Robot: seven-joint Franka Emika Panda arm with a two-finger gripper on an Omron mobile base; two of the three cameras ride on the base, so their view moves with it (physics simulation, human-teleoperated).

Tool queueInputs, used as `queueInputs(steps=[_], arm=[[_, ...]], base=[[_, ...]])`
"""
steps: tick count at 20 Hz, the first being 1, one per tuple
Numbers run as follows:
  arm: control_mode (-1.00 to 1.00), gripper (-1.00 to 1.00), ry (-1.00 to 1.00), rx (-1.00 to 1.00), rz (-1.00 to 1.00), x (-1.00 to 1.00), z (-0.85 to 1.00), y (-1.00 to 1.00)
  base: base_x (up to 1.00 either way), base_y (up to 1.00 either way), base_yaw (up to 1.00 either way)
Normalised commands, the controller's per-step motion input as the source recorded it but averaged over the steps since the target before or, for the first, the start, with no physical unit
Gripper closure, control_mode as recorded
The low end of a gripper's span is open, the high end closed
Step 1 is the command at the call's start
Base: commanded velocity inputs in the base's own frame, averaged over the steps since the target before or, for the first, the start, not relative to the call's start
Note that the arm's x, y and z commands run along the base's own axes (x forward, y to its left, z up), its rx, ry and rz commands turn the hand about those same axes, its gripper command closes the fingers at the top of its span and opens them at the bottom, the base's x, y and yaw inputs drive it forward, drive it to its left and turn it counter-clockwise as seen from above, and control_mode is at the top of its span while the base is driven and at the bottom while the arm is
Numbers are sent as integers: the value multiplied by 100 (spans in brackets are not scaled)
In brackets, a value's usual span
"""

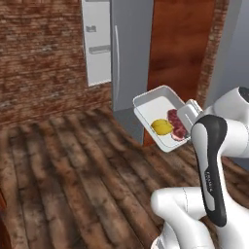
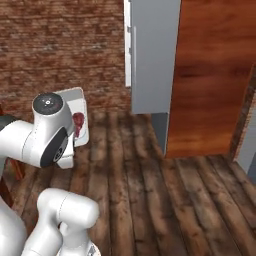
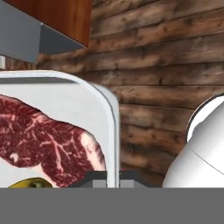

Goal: Place the tupperware on the top shelf of the fridge. Make space for the tupperware among the existing items by rearranging them on the shelves if needed. Close the fridge door when finished.

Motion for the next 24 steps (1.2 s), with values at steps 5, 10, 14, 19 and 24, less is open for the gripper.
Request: queueInputs(steps=[5, 10, 14, 19, 24], arm=[[100, 100, 0, 0, 0, 0, 0, 0], [100, 100, 0, 0, 0, 0, 0, 0], [100, 100, 0, 0, 0, 0, 0, 0], [100, 100, 0, 0, 0, 0, 0, 0], [100, 100, 0, 0, 0, 0, 0, 0]], base=[[100, -5, 0], [100, 11, 0], [100, 18, 0], [100, 25, 0], [100, 32, -3]])
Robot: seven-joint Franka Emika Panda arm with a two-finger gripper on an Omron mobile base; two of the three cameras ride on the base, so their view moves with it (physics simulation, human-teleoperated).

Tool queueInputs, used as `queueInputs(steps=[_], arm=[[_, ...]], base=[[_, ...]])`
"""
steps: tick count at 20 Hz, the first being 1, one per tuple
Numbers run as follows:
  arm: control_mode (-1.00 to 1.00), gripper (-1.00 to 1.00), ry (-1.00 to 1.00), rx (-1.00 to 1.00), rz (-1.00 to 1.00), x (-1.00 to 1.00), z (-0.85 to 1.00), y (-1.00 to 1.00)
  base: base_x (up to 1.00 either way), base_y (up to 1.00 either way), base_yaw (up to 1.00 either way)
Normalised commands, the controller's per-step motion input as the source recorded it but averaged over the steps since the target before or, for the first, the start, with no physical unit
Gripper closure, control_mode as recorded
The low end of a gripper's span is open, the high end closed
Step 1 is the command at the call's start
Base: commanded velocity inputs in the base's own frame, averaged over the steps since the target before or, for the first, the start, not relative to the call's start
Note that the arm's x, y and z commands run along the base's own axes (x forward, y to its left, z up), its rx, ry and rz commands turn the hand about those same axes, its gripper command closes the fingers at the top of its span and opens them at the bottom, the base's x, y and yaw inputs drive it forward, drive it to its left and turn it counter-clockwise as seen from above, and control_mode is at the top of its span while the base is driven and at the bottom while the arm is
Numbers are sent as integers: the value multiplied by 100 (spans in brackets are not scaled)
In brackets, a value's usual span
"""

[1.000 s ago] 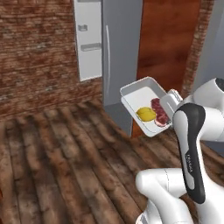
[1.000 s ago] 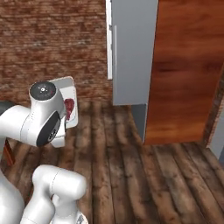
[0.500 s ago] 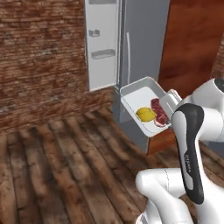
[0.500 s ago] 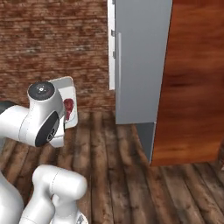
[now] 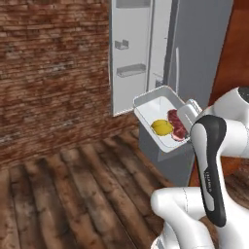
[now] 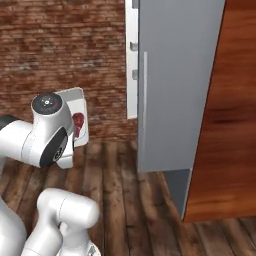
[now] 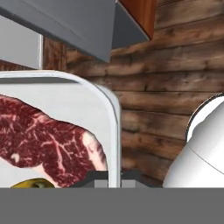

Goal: Place the tupperware on the top shelf of the fridge. Make space for the tupperware among the existing items by rearranging them on the shelves if needed. Close the fridge door when finished.

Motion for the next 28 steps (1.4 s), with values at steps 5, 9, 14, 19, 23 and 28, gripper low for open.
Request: queueInputs(steps=[5, 9, 14, 19, 23, 28], arm=[[100, 100, 0, 0, 0, 0, 0, 0], [100, 100, 0, 0, 0, 0, 0, 0], [100, 100, 0, 0, 0, 0, 0, 0], [100, 100, 0, 0, 0, 0, 0, 0], [100, 100, 0, 0, 0, 0, 0, 0], [100, 100, 0, 0, 0, 0, 0, 0]], base=[[100, 38, -13], [100, 40, -29], [100, 46, -40], [95, 56, -49], [64, 52, -48], [32, 31, -49]])
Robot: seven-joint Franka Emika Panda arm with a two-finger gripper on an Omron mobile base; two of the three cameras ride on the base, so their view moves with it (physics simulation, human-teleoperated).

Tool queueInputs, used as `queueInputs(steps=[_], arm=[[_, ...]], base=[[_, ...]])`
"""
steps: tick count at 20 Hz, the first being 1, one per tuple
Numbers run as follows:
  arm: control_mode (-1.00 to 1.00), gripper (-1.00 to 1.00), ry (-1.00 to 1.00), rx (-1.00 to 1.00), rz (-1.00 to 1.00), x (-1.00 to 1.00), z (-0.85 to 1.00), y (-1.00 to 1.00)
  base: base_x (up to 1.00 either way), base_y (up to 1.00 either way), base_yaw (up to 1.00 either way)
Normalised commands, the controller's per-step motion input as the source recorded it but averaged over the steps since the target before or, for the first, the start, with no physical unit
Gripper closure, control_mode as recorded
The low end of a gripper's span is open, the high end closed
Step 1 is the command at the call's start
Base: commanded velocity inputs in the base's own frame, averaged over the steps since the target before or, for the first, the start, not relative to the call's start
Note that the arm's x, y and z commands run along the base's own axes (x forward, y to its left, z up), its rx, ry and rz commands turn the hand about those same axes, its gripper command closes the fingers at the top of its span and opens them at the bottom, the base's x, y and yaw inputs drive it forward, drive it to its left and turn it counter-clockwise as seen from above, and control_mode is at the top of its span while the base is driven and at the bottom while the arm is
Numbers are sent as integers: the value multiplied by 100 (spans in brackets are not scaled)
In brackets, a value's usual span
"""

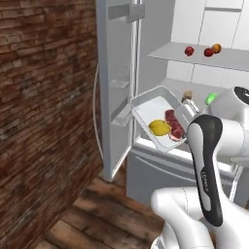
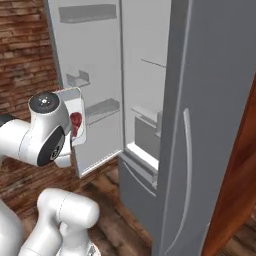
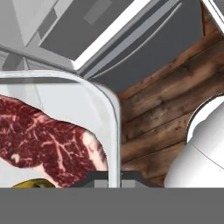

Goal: Place the tupperware on the top shelf of the fridge. Make space for the tupperware among the existing items by rearranging them on the shelves if needed. Close the fridge door when finished.

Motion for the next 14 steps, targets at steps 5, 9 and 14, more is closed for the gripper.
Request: queueInputs(steps=[5, 9, 14], arm=[[100, 100, 0, 0, 0, 0, 0, 0], [100, 100, 0, 0, 0, 0, 0, 0], [100, 100, 0, 0, 0, 0, 0, 0]], base=[[13, 15, -51], [21, 21, -50], [41, 39, -47]])
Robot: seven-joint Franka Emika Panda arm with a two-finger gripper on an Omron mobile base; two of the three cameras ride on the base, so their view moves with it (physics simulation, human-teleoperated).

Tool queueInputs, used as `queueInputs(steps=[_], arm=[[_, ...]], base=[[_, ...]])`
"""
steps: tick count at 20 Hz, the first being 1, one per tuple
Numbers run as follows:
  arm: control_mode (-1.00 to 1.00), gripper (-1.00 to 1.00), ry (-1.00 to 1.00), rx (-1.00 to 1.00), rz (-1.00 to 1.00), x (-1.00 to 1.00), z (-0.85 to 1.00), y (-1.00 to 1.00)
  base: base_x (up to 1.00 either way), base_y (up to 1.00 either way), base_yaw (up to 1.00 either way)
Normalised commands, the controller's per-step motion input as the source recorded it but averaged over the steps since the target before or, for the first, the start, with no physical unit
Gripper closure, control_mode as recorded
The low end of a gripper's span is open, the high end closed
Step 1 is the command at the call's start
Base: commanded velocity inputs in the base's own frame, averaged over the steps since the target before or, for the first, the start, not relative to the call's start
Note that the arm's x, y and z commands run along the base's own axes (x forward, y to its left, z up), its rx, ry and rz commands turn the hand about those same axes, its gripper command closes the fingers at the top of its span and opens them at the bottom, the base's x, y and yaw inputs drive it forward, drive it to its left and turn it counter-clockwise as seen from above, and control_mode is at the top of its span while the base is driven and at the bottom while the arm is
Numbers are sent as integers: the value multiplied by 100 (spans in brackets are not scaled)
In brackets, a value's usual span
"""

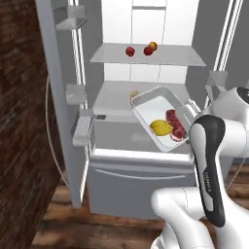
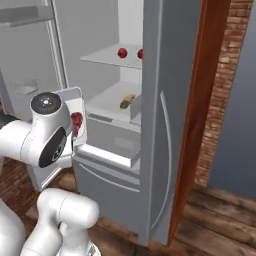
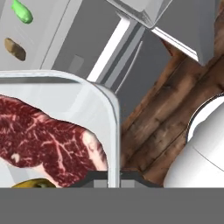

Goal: Place the tupperware on the top shelf of the fridge. Make space for the tupperware among the existing items by rearranging them on the shelves if needed. Close the fridge door when finished.

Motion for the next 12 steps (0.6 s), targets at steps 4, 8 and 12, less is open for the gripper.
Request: queueInputs(steps=[4, 8, 12], arm=[[100, 100, 0, 0, 0, 0, 0, 0], [100, 100, 0, 0, 0, 0, 0, 0], [100, 100, 0, 0, 0, 0, 0, 0]], base=[[55, 50, -43], [53, 45, -42], [54, 36, -39]])
